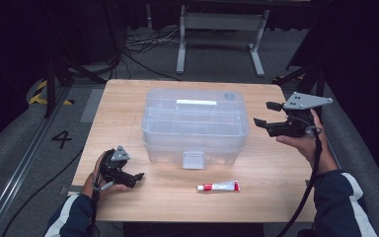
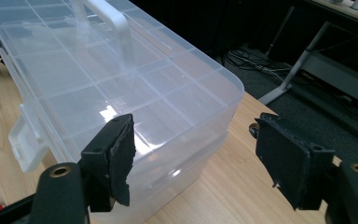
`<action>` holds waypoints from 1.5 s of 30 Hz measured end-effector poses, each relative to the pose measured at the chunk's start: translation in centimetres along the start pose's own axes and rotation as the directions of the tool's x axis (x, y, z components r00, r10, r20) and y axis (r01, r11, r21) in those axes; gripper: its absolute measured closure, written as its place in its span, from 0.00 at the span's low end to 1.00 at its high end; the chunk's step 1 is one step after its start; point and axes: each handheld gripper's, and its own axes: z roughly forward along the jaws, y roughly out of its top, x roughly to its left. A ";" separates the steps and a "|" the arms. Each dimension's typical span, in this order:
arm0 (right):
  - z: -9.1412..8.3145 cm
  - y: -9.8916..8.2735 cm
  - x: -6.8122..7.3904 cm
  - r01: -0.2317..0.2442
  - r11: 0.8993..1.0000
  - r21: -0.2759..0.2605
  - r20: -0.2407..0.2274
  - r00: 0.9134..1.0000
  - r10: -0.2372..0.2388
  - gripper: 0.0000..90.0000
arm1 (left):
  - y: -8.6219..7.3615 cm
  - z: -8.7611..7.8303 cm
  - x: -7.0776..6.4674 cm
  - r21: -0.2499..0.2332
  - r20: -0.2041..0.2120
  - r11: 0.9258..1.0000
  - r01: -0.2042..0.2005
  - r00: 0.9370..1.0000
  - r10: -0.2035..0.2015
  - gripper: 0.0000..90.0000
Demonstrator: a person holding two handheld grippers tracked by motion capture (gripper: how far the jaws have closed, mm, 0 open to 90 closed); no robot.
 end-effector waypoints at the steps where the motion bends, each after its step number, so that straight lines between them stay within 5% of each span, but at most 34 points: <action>1: 0.1 0.1 0.0 0.003 1.000 0.001 0.000 1.000 -0.003 0.32 | 0.0 0.0 0.0 0.000 -0.001 1.000 -0.001 1.000 0.001 0.01; 22: 3.4 2.9 2.3 0.057 0.998 0.027 -0.077 0.996 -0.055 0.34 | 0.0 0.0 0.0 0.000 0.000 1.000 0.000 1.000 0.000 0.01; 45: 6.5 5.2 3.2 0.095 0.994 0.046 -0.126 0.988 -0.089 0.49 | 0.0 0.0 0.0 0.003 -0.003 1.000 0.000 1.000 0.000 0.01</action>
